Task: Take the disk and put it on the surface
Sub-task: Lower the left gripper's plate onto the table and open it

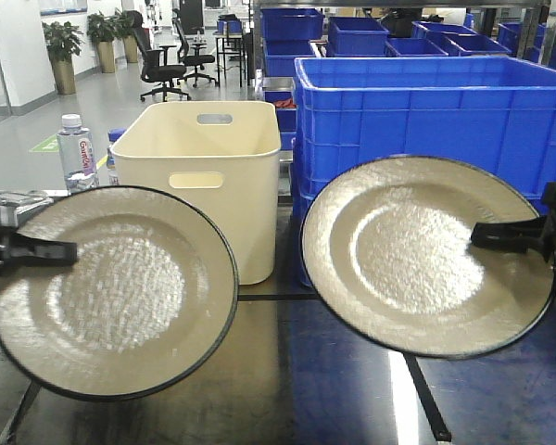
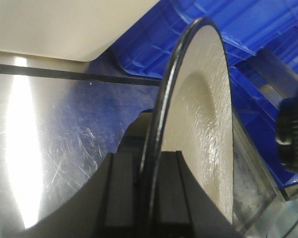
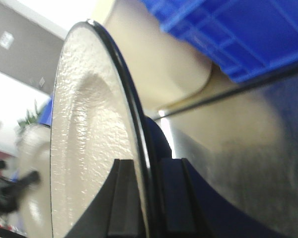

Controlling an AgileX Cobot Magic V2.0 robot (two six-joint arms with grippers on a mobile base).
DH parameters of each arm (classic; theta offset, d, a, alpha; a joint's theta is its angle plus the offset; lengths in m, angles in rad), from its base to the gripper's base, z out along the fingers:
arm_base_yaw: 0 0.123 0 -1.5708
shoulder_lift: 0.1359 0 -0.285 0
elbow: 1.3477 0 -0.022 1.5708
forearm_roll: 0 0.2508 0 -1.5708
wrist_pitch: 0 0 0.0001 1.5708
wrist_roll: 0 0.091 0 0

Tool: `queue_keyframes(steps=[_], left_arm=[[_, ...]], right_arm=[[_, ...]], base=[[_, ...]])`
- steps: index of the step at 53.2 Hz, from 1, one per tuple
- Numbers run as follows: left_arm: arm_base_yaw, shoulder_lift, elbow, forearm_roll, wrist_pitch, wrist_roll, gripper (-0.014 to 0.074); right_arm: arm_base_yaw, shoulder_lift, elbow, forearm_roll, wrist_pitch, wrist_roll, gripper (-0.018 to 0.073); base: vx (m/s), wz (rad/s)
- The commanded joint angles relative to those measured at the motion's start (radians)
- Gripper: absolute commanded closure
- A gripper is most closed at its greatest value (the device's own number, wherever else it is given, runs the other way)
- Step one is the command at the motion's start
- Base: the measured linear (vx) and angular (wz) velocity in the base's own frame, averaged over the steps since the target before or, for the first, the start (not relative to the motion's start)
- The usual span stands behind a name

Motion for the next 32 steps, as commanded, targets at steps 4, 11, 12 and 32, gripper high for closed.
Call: queue_keyframes(steps=[4, 11, 12, 32], left_arm=[[-0.120, 0.045, -0.034, -0.146, -0.109, -0.020, 0.0601], [-0.225, 0.116, -0.034, -0.185, -0.182, -0.002, 0.0598], [-0.236, 0.124, -0.034, -0.188, -0.190, 0.005, 0.0598], [-0.406, 0.261, -0.034, -0.189, -0.340, 0.047, 0.0451]], right_arm=[[-0.003, -0.044, -0.032, 0.238, 0.047, -0.027, 0.0568], [-0.003, -0.044, -0.032, 0.260, 0.062, -0.061, 0.0568], [-0.003, -0.044, -0.032, 0.260, 0.062, -0.061, 0.0568], [-0.003, -0.044, -0.032, 0.259, 0.078, -0.063, 0.0568]], base=[[0.00, 0.00], [0.00, 0.00], [0.00, 0.00], [0.00, 0.00]])
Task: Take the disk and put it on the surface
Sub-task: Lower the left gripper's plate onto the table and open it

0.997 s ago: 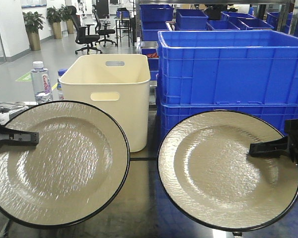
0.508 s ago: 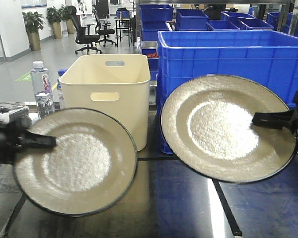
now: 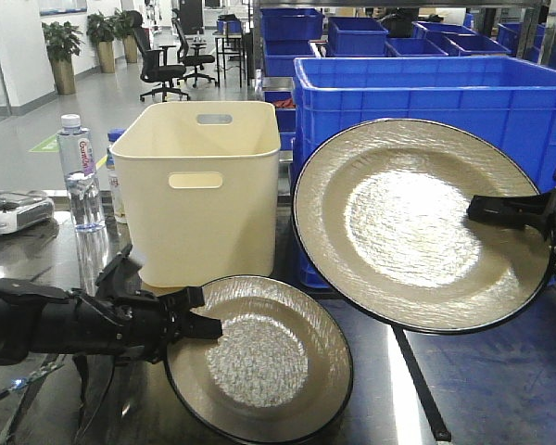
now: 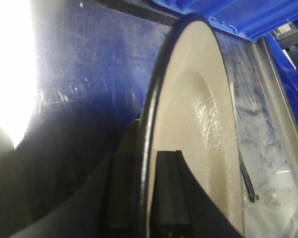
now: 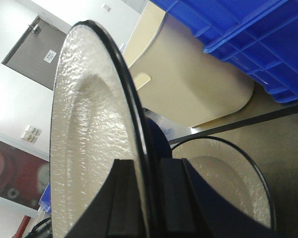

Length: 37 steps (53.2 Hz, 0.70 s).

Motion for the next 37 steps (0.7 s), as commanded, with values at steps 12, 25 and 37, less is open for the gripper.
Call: queue_keyframes(steps=[12, 25, 37], left_arm=[[-0.017, -0.030, -0.034, -0.049, 0.029, 0.043, 0.0192], [-0.012, -0.034, -0.035, 0.042, 0.035, 0.198, 0.0012], [0.071, -0.093, -0.035, 0.166, 0.033, 0.239, 0.0002]], right_arm=[[-0.003, -0.044, -0.032, 0.132, 0.035, -0.004, 0.0568], [-0.003, -0.044, -0.032, 0.119, 0.041, -0.021, 0.0568], [-0.003, -0.044, -0.032, 0.082, 0.036, -0.021, 0.0568]], base=[[0.00, 0.00], [0.00, 0.00], [0.00, 0.00]])
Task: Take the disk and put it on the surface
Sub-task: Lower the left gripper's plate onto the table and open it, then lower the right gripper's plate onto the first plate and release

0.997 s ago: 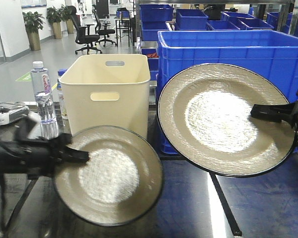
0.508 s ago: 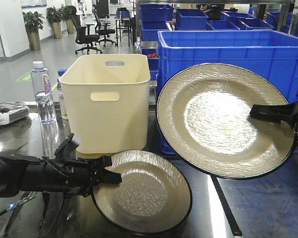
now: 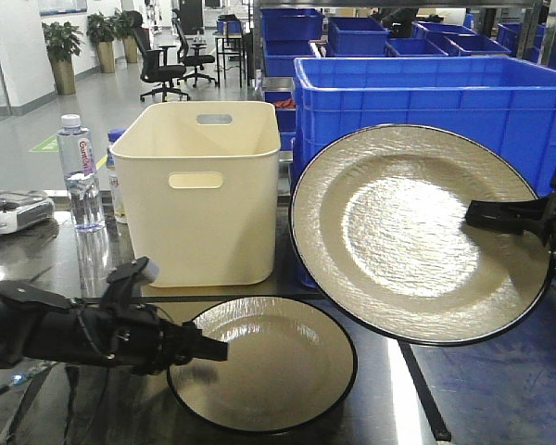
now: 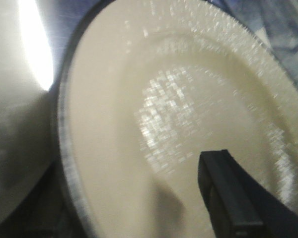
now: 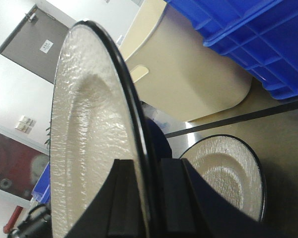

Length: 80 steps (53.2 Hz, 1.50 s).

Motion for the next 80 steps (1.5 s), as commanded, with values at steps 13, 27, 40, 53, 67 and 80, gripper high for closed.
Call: queue_keyframes(steps=[13, 27, 40, 53, 67, 80], left_arm=[[0.168, -0.249, -0.034, 0.023, 0.085, 0.005, 0.0124], [0.254, -0.557, -0.034, 0.159, 0.104, -0.119, 0.0604], [0.254, -0.636, -0.034, 0.303, 0.104, -0.198, 0.0603], [0.254, -0.638, -0.034, 0.310, 0.112, -0.202, 0.0601], [0.254, -0.638, -0.034, 0.311, 0.120, -0.202, 0.0601], [0.254, -0.638, -0.034, 0.339, 0.138, -0.203, 0.0601]], right_arm=[[0.025, -0.042, -0.032, 0.033, -0.063, 0.000, 0.0568], [0.322, 0.095, -0.032, 0.039, -0.439, 0.019, 0.0568], [0.495, 0.266, -0.032, 0.212, -0.579, -0.146, 0.0556], [0.507, 0.342, -0.032, 0.226, -0.485, -0.211, 0.0353], [0.506, 0.322, -0.032, 0.231, -0.549, -0.529, -0.0029], [0.506, 0.245, -0.032, 0.240, -0.822, -0.891, -0.0088]], base=[[0.00, 0.00], [0.00, 0.00], [0.00, 0.00], [0.00, 0.00], [0.00, 0.00], [0.00, 0.00]])
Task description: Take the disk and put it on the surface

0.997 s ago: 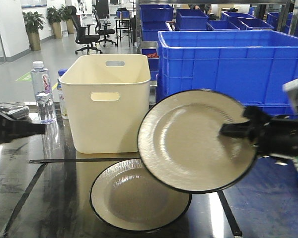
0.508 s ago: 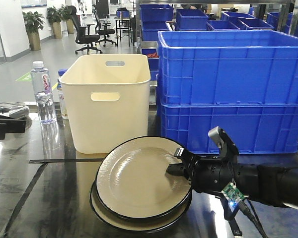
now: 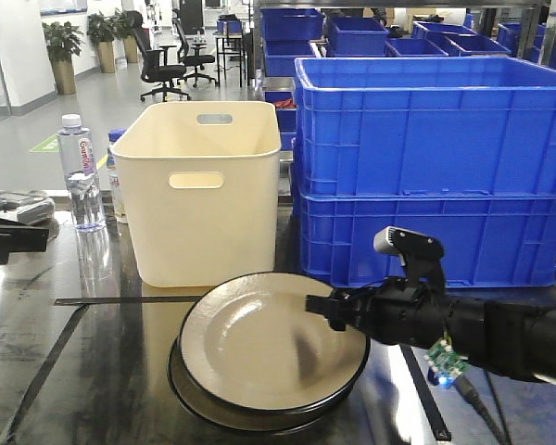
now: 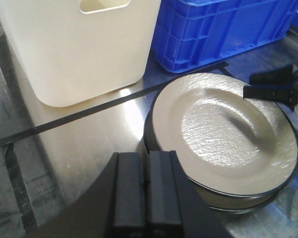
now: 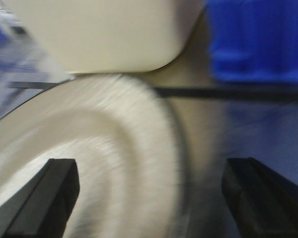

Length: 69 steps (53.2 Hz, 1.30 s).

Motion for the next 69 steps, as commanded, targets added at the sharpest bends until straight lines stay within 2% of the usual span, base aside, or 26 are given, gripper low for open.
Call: queue_keyframes(steps=[1, 8, 13, 17, 20, 25, 29, 31, 35, 39, 45, 50, 56, 60, 66, 69], left_arm=[[0.001, -0.031, -0.034, -0.039, -0.028, -0.009, 0.0601], [0.001, -0.031, -0.034, 0.033, -0.027, -0.056, 0.0598], [0.001, -0.031, -0.023, 0.169, -0.027, -0.141, 0.0598], [0.001, -0.024, 0.002, 0.360, -0.035, -0.275, 0.0598], [0.001, -0.009, 0.030, 0.553, -0.035, -0.390, 0.0598], [0.001, 0.020, 0.078, 0.808, -0.045, -0.560, 0.0598], [0.001, 0.027, 0.115, 0.911, -0.088, -0.641, 0.0598], [0.001, 0.023, 0.131, 0.922, -0.128, -0.655, 0.0598], [-0.002, -0.006, 0.166, 0.889, -0.218, -0.647, 0.0598], [-0.003, -0.060, 0.216, 0.804, -0.333, -0.591, 0.0598], [-0.003, -0.203, 0.336, 0.599, -0.479, -0.413, 0.0598], [-0.003, -0.344, 0.459, 0.432, -0.551, -0.247, 0.0598], [-0.003, -0.514, 0.609, 0.245, -0.573, -0.065, 0.0598], [-0.003, -0.625, 0.698, 0.157, -0.574, 0.033, 0.0598], [-0.003, -0.721, 0.792, 0.055, -0.581, 0.083, 0.0598], [-0.003, -0.742, 0.828, 0.044, -0.589, 0.083, 0.0598]], right_arm=[[-0.006, -0.088, -0.030, 0.044, -0.087, -0.127, -0.0085], [-0.006, -0.148, -0.030, 0.041, -0.228, -0.183, -0.0044], [-0.006, -0.204, -0.030, 0.036, -0.295, -0.190, 0.0022], [-0.006, -0.263, -0.030, 0.025, -0.323, -0.203, 0.0125], [-0.006, -0.313, -0.021, 0.013, -0.331, -0.215, 0.0228], [-0.006, -0.405, 0.022, -0.003, -0.343, -0.223, 0.0428], [-0.006, -0.493, 0.082, -0.015, -0.350, -0.223, 0.0578], [-0.006, -0.551, 0.127, -0.015, -0.356, -0.223, 0.0575], [-0.006, -0.651, 0.205, -0.015, -0.358, -0.223, 0.0574], [-0.006, -0.751, 0.280, -0.015, -0.358, -0.223, 0.0574], [-0.006, -0.927, 0.399, -0.015, -0.358, -0.224, 0.0573], [-0.006, -1.025, 0.481, -0.015, -0.358, -0.224, 0.0572], [-0.006, -1.156, 0.578, -0.013, -0.366, -0.224, 0.0571], [-0.006, -1.203, 0.619, -0.008, -0.366, -0.224, 0.0571], [-0.006, -1.239, 0.657, -0.008, -0.366, -0.224, 0.0571], [-0.006, -1.244, 0.664, -0.007, -0.366, -0.224, 0.0571]], base=[[0.00, 0.00], [0.00, 0.00], [0.00, 0.00], [0.00, 0.00], [0.00, 0.00], [0.00, 0.00], [0.00, 0.00], [0.00, 0.00], [0.00, 0.00], [0.00, 0.00], [0.00, 0.00], [0.00, 0.00], [0.00, 0.00], [0.00, 0.00], [0.00, 0.00], [0.00, 0.00]])
